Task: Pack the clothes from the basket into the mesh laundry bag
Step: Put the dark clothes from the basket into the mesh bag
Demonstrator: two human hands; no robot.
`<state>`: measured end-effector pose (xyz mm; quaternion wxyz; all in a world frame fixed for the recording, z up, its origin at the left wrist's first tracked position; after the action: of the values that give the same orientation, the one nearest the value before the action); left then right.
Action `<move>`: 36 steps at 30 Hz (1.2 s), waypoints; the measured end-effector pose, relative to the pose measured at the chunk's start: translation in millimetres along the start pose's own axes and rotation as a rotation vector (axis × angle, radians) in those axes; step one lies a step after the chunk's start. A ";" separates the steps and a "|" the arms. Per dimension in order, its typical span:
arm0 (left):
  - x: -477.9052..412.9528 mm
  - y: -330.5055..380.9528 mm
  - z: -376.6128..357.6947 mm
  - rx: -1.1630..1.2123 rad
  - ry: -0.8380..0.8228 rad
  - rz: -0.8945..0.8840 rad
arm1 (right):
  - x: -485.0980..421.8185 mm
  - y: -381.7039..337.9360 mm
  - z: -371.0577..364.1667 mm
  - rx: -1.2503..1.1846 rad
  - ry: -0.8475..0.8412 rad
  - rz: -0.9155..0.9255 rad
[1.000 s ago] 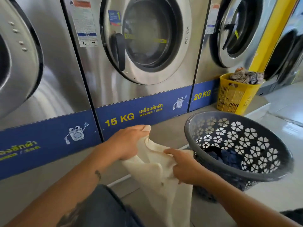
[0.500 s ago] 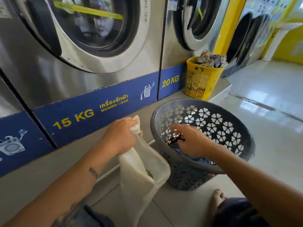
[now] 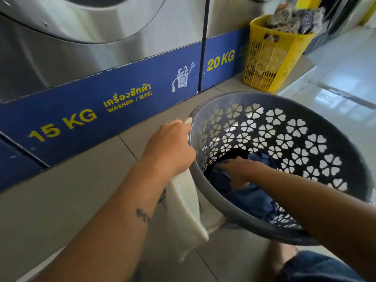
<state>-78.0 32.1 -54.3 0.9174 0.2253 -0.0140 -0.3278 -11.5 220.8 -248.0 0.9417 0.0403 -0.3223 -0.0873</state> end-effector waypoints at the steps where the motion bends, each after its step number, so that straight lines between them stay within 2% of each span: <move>1: -1.0 0.4 0.1 -0.006 0.002 0.002 | -8.0 -3.2 -9.9 0.010 -0.049 -0.003; 4: -3.0 -2.5 1.7 -0.009 -0.001 0.013 | -16.7 -9.6 -34.9 0.014 -0.214 -0.044; 7: -3.7 -5.8 7.5 -0.019 0.009 0.030 | -11.2 -12.5 -35.8 0.026 -0.200 -0.039; 10: -1.9 -10.6 12.5 -0.031 -0.004 0.061 | 1.7 -9.9 -11.5 0.040 -0.058 -0.033; 16: 9.8 -22.0 32.1 -0.053 -0.008 0.112 | 53.0 -7.7 57.2 -0.224 0.258 0.011; 20: 25.0 -22.8 52.7 -0.042 0.090 0.129 | 103.3 1.1 78.3 -0.419 0.467 0.028; 25: 48.6 -15.2 70.2 0.024 0.218 0.071 | 162.4 0.8 94.5 -0.692 0.628 0.012; 28: 62.3 -14.4 76.8 0.135 0.268 0.053 | 201.5 -20.1 126.4 -0.950 0.832 0.079; 31: 73.0 -19.6 87.8 0.276 0.316 0.092 | 236.3 -57.5 156.0 -1.020 1.116 0.148; 34: 81.1 -29.9 97.0 0.358 0.342 0.175 | 239.6 -96.7 150.0 -1.066 1.122 0.127; 36: 84.0 -33.4 98.5 0.390 0.324 0.195 | 231.0 -119.1 137.7 -1.038 0.982 0.137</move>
<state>-49.0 -81.7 9.8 0.8741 0.4449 0.0484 -0.1888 66.9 57.2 -16.5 0.8789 -0.3985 0.2201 -0.1421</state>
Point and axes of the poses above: each hand's wrist, its own x-axis away from the middle knuckle, its own z-axis out of the back of the hand, y = z × x, the point moved 7 cm from there along -x, towards the middle knuckle, and after that the axes turned 3 degrees about y, right-handed, at the moved point
